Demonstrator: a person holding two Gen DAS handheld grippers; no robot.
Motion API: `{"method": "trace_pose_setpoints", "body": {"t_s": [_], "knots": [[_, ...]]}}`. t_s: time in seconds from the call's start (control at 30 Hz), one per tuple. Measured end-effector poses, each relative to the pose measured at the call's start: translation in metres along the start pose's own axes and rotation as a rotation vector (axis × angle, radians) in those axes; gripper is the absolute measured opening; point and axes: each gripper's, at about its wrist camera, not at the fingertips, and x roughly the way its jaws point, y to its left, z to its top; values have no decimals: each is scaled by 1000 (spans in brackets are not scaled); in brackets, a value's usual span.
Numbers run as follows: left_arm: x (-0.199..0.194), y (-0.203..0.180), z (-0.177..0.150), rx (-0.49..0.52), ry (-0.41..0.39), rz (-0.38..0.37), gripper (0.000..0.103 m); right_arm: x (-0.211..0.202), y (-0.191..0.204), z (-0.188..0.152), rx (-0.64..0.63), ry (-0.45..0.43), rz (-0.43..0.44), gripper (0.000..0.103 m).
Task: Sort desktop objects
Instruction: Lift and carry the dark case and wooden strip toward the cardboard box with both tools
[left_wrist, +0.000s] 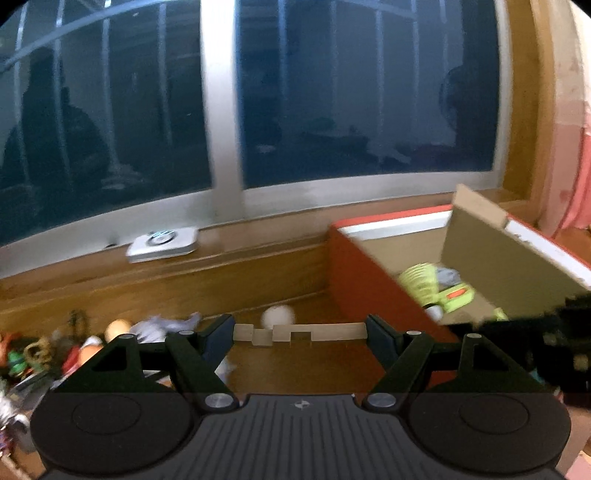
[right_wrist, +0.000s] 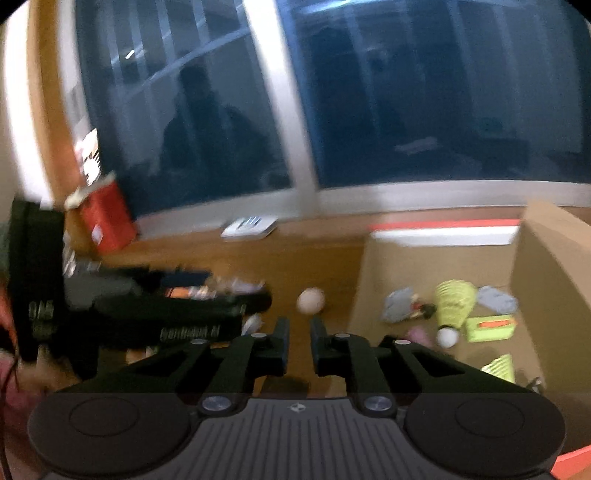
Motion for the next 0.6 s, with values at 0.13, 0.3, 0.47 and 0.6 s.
{"method": "trace_pose_setpoints", "body": {"t_s": [0.13,0.3,0.47,0.6], "knots": [[-5,27,-14,-40,31,59,76,22,29,-9,-90,71,44,36],[-4,51,-28,-67,71,83,76,49,68,-19,-156,145,6,55],[-2,68,-39,-71,101,67,76,81,86,-34,-144,222,-81,61],[1,79,-45,-62,120,46,76,106,82,-46,-94,240,-144,63]]}}
